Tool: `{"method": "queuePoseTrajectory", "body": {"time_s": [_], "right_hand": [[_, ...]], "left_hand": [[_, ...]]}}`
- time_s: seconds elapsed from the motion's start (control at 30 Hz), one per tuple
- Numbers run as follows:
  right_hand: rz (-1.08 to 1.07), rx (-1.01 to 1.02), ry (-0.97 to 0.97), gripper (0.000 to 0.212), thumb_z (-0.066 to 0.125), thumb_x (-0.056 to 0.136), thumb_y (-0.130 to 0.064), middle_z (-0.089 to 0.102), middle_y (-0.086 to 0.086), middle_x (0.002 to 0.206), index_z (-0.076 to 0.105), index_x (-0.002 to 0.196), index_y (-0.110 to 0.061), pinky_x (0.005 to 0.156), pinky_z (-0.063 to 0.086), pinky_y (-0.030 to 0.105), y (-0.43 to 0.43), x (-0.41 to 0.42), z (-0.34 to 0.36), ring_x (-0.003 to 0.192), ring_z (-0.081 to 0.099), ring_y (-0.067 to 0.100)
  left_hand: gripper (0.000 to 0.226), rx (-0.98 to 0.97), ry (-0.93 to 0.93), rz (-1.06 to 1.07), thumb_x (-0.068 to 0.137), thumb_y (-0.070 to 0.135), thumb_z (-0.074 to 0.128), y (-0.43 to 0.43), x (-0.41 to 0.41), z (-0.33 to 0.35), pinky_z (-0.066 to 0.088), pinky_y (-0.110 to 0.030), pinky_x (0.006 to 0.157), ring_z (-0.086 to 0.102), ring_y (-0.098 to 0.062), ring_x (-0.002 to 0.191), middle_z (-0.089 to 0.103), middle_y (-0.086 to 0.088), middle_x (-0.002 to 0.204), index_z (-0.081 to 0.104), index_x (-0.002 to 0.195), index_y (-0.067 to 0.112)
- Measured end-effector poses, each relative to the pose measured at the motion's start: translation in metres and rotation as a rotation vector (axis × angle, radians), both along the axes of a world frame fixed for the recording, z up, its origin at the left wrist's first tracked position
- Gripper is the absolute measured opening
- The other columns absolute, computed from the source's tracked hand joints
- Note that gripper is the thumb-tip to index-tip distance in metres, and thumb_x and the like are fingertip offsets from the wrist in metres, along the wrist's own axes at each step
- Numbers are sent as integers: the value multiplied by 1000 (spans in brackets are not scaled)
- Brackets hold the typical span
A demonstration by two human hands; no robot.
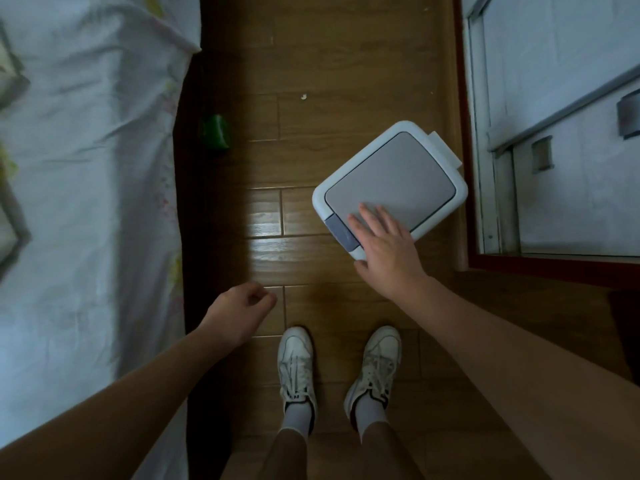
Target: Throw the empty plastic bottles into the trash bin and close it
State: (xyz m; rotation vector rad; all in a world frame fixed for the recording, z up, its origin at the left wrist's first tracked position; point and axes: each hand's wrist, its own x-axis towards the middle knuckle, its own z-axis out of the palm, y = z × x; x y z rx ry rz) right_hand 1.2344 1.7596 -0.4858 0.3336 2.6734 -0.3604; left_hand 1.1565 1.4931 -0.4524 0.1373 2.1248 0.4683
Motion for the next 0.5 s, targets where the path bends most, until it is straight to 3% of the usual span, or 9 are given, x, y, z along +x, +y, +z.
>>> {"method": "queuePoseTrajectory", "body": {"time_s": [0.2,0.4,0.5], "right_hand": [[29,-11,-77,82,60,90,-39,10,4,167,17,158,-24,121,17,50,0,1,8,154,8,32],[-108,-124,-67,57,58,91,-28,30,4,159,41,144,-18,115,32,45,-2,19,33,145,30,25],[-231,-227,-192,52,59,91,-30,33,3,158,49,141,-19,108,41,45,3,29,40,140,38,27]], "left_hand": [[24,-10,-14,19,98,42,56,-8,-5,6,45,-28,61,64,-14,79,68,1,87,69,104,23],[21,9,-5,34,98,40,56,-12,-2,25,55,-37,71,67,-19,79,70,-2,86,68,99,23],[19,9,15,63,98,40,57,-21,2,37,55,-34,72,68,-17,81,70,0,86,68,97,25]]}}
